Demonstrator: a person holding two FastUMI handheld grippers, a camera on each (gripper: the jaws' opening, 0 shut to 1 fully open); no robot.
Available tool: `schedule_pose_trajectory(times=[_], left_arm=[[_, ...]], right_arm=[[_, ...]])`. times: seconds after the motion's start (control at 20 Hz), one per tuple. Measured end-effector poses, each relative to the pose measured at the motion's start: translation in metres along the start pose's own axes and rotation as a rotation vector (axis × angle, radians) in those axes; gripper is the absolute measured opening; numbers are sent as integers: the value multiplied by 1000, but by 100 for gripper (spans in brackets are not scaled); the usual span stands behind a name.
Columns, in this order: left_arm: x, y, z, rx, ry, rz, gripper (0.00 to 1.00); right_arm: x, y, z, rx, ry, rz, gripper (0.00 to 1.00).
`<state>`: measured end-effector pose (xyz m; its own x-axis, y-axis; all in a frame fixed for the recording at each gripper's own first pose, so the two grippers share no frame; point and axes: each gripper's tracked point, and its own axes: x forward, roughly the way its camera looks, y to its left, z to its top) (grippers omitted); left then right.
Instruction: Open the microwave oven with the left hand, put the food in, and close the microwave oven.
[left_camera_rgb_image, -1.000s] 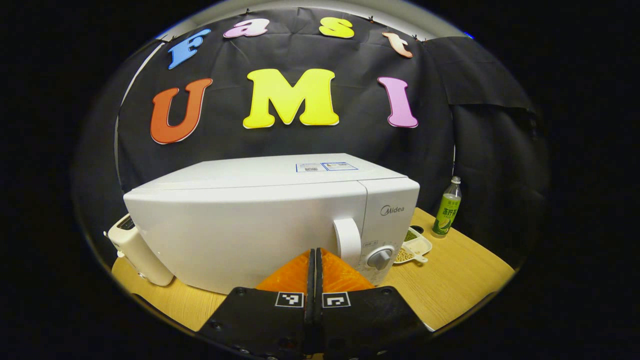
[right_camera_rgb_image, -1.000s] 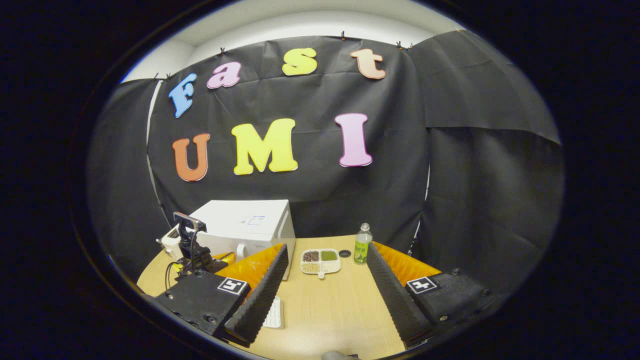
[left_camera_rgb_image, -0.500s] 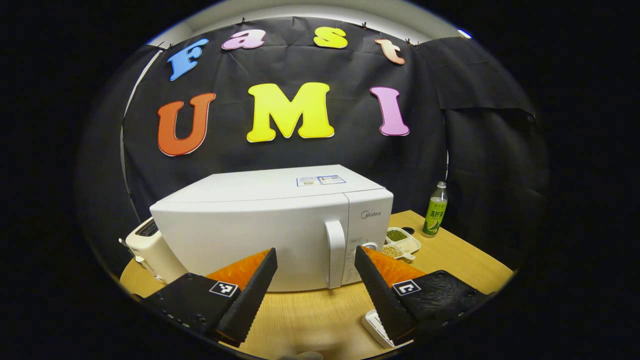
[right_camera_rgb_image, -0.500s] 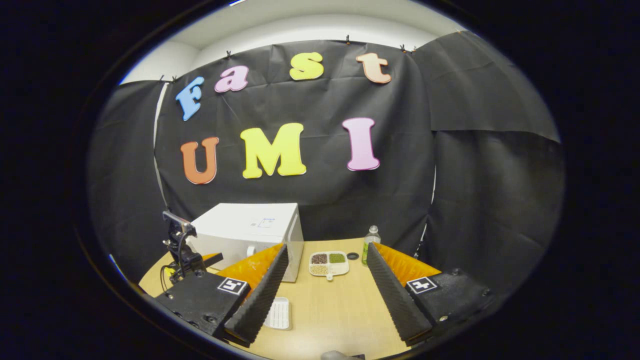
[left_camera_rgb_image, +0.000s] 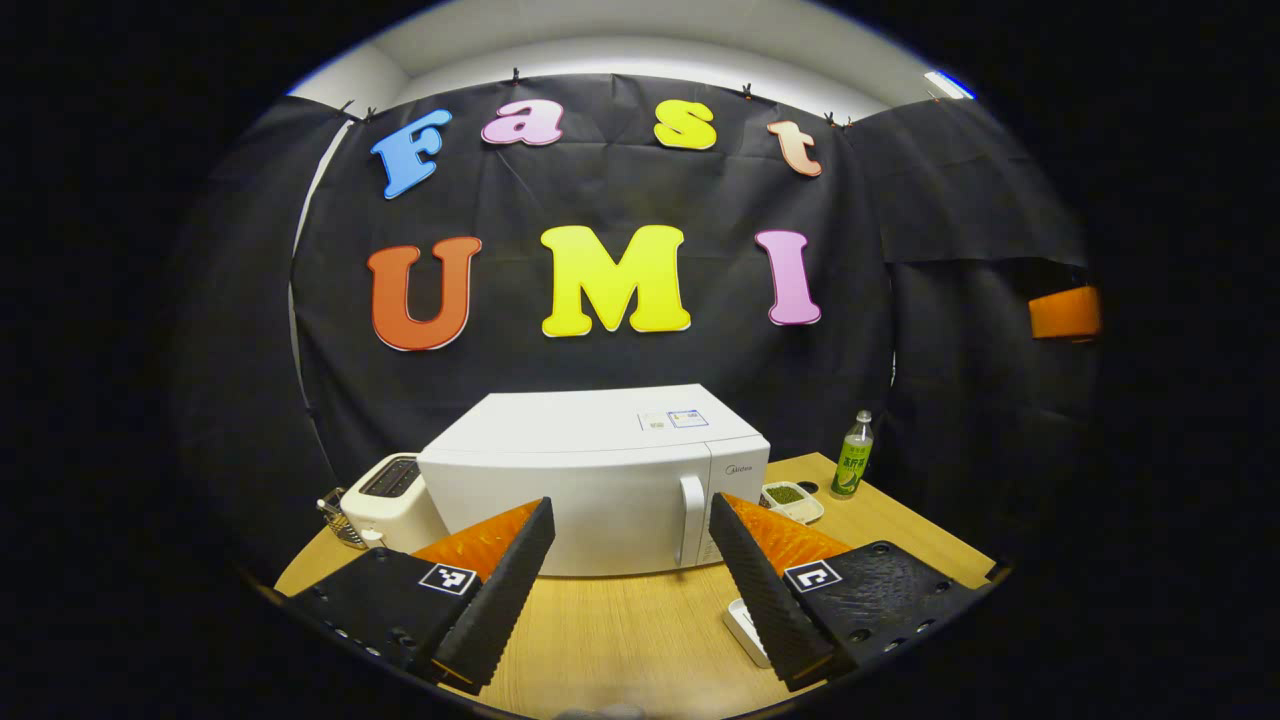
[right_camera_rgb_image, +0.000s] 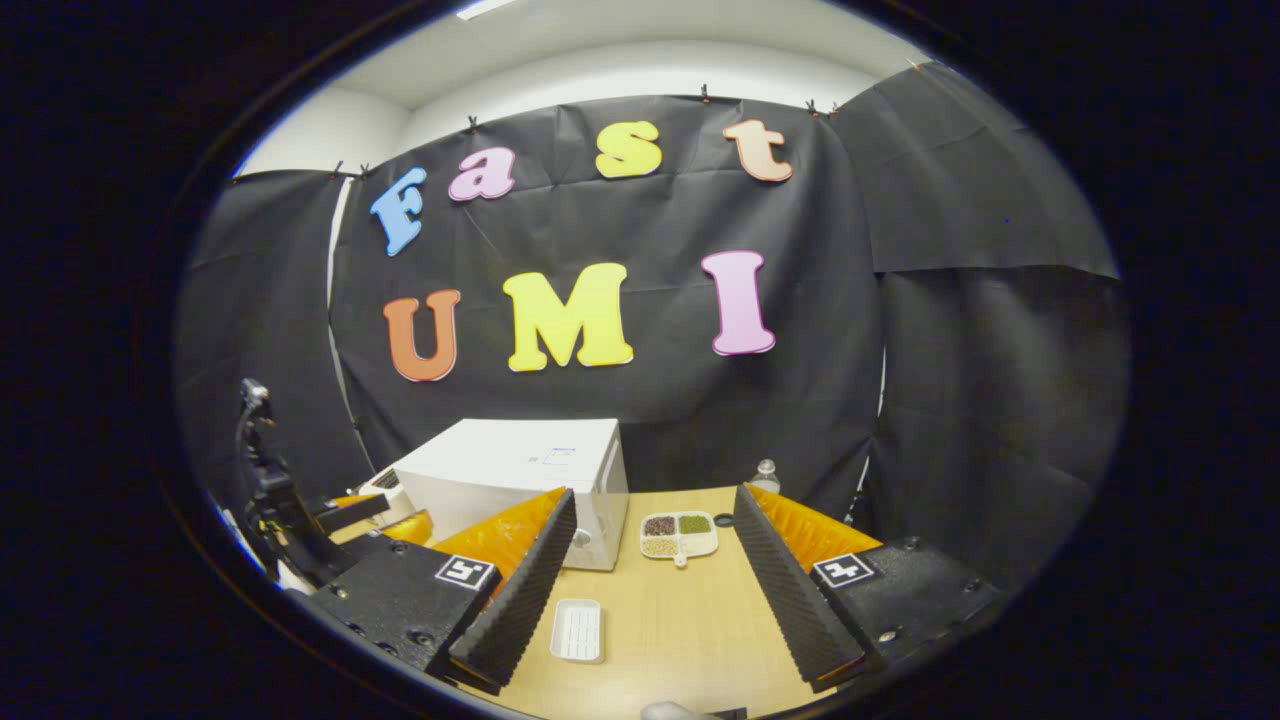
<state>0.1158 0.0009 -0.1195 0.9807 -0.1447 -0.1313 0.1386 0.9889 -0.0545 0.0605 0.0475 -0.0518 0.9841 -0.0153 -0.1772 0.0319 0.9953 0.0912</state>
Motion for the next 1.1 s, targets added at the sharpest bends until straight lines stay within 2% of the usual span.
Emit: schedule_pose_trajectory(times=[0.35, 0.4, 0.45, 0.55, 0.6, 0.65, 0.7, 0.75, 0.8, 0.85, 0.9, 0.95, 1.0, 1.1], left_arm=[[-82, 52, 56, 27, -85, 87, 95], [-91, 58, 60, 25, -94, 98, 95], [-99, 63, 65, 24, -104, 107, 95], [-112, 71, 69, 22, -117, 122, 95], [-116, 73, 70, 23, -118, 128, 95], [-119, 75, 71, 24, -124, 129, 100], [-121, 77, 73, 26, -130, 131, 96], [-121, 78, 71, 23, -127, 135, 96], [-121, 79, 72, 19, -128, 136, 95], [-121, 81, 72, 14, -130, 141, 95], [-122, 81, 74, 9, -135, 139, 96], [-123, 82, 76, 4, -138, 139, 88], [-123, 83, 77, 4, -142, 139, 96], [-123, 86, 78, 1, -146, 144, 96]], right_arm=[[-11, 21, -5, -44, -45, 11, 92], [-13, 23, -6, -46, -49, 9, 100], [-14, 25, -6, -48, -53, 8, 92], [-17, 28, -7, -51, -62, 3, 92], [-21, 32, -6, -50, -65, 7, 100], [-22, 34, -6, -50, -69, 9, 92], [-23, 37, -6, -52, -71, 10, 100], [-24, 38, -6, -53, -71, 10, 100], [-26, 41, -5, -50, -71, 11, 92], [-26, 43, -5, -48, -73, 12, 100], [-27, 45, -4, -48, -75, 14, 100], [-27, 46, -3, -50, -78, 15, 100], [-27, 47, -2, -52, -81, 15, 100], [-28, 50, 1, -56, -88, 16, 100]])
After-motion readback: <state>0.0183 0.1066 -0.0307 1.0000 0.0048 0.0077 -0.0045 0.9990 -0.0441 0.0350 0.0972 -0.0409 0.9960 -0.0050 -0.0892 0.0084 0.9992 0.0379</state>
